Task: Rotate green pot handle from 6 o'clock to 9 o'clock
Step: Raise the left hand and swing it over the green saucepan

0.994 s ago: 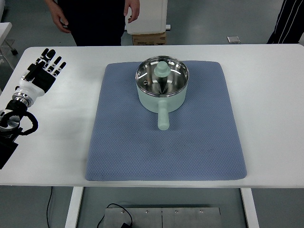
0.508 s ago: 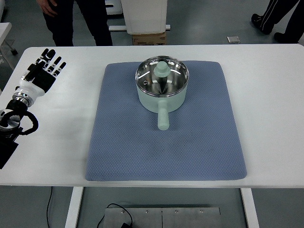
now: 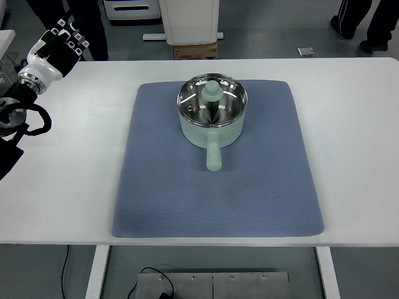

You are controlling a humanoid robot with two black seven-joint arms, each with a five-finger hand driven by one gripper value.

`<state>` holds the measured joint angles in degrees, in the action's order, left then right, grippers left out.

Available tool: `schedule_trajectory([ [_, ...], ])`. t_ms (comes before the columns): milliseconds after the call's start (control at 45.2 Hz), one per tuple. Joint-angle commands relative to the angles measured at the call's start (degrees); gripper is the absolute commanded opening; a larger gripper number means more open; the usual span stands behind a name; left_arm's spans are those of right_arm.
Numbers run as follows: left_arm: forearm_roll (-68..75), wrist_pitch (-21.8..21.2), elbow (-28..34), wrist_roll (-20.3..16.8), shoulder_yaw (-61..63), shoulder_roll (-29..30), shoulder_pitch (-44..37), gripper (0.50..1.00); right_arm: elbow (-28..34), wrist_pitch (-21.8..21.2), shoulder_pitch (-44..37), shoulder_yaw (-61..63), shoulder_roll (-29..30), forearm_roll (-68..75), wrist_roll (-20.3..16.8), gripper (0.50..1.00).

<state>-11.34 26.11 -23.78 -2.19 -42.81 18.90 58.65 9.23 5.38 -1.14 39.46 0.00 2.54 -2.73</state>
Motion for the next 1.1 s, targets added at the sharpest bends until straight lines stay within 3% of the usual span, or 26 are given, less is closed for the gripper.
schedule_trajectory([
  [0, 2.1, -0.1, -2.1, 0.0, 1.2, -0.5, 2.3, 1.000, 0.0, 0.0, 0.0, 0.0, 0.0, -0.1, 0.0, 1.000],
  [376, 7.7, -2.7, -15.1, 0.1, 7.7, -3.4, 6.7, 1.000, 0.0, 0.0, 0.0, 0.0, 0.0, 0.0, 0.0, 1.000],
  [751, 13.1, -2.9, -17.2, -0.1, 27.3, -10.4, 17.5, 1.000, 0.0, 0.0, 0.0, 0.0, 0.0, 0.0, 0.0, 1.000],
  [1083, 12.6, -2.8, -29.6, -0.2, 46.6, -11.7, 27.1, 1.000, 0.0, 0.0, 0.0, 0.0, 0.0, 0.0, 0.0, 1.000],
])
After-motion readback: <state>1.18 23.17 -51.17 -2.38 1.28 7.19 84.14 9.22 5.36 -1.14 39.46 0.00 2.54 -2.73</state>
